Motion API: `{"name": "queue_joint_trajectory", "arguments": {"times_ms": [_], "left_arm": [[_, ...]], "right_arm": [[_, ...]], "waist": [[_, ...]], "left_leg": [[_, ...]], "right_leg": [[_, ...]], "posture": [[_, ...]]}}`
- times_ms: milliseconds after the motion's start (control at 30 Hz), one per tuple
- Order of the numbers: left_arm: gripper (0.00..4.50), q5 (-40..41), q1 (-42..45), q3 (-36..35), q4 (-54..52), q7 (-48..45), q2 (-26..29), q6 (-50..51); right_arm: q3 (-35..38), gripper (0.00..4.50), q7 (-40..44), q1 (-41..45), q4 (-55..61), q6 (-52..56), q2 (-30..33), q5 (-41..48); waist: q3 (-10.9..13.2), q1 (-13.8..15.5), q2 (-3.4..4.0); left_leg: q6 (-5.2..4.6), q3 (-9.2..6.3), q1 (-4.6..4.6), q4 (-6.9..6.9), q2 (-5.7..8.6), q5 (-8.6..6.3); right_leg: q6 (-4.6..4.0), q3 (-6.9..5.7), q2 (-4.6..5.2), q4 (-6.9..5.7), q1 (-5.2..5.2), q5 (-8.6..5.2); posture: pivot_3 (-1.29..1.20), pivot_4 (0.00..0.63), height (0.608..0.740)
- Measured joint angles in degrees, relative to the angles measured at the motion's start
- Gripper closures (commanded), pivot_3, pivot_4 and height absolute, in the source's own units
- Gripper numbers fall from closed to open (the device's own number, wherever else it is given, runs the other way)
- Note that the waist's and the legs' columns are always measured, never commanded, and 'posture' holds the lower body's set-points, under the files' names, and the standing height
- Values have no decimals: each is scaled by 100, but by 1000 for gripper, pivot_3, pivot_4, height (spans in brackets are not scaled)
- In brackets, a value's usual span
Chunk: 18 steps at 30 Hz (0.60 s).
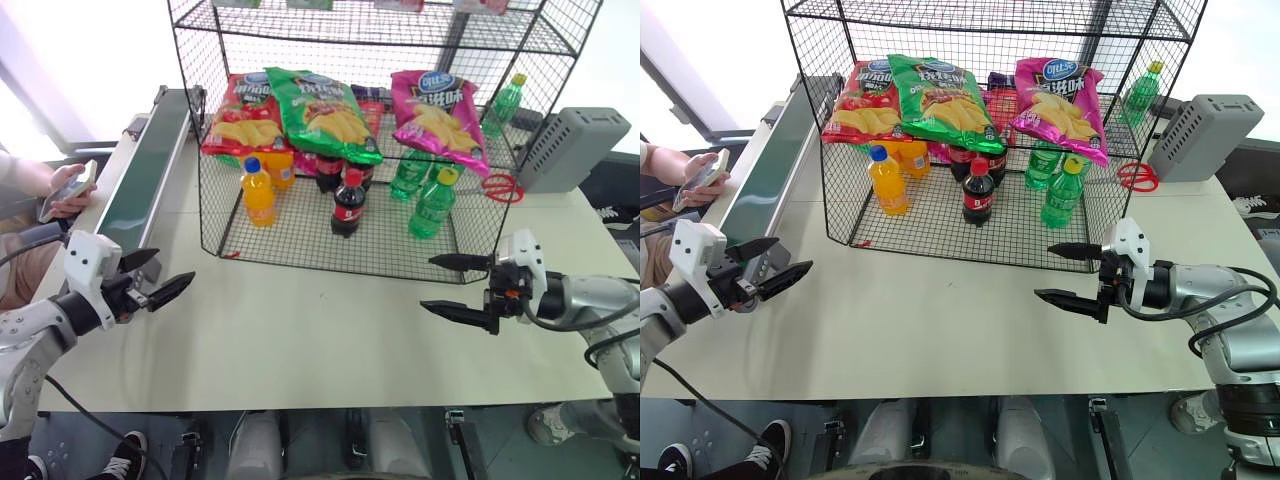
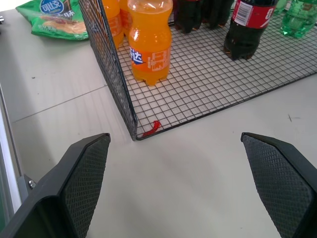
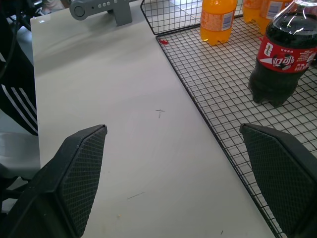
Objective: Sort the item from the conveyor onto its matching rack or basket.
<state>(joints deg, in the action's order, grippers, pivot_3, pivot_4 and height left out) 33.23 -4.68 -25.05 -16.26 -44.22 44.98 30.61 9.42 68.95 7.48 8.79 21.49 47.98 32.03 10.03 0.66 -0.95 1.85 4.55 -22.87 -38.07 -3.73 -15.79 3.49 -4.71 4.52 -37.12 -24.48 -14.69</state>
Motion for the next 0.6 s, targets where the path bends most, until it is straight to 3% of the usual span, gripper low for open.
{"name": "queue_joint_trajectory", "arguments": {"times_ms": [600], "left_arm": [[0, -57, 251, 8, 93, -152, -18, -157]], "right_arm": [[-27, 26, -8, 102, -33, -119, -105, -113]], "waist": [[0, 2, 0]], "left_leg": [[0, 1, 0, -1, 0, 0]], "right_leg": [[1, 0, 0, -1, 0, 1]], "posture": [[0, 150, 740]]}}
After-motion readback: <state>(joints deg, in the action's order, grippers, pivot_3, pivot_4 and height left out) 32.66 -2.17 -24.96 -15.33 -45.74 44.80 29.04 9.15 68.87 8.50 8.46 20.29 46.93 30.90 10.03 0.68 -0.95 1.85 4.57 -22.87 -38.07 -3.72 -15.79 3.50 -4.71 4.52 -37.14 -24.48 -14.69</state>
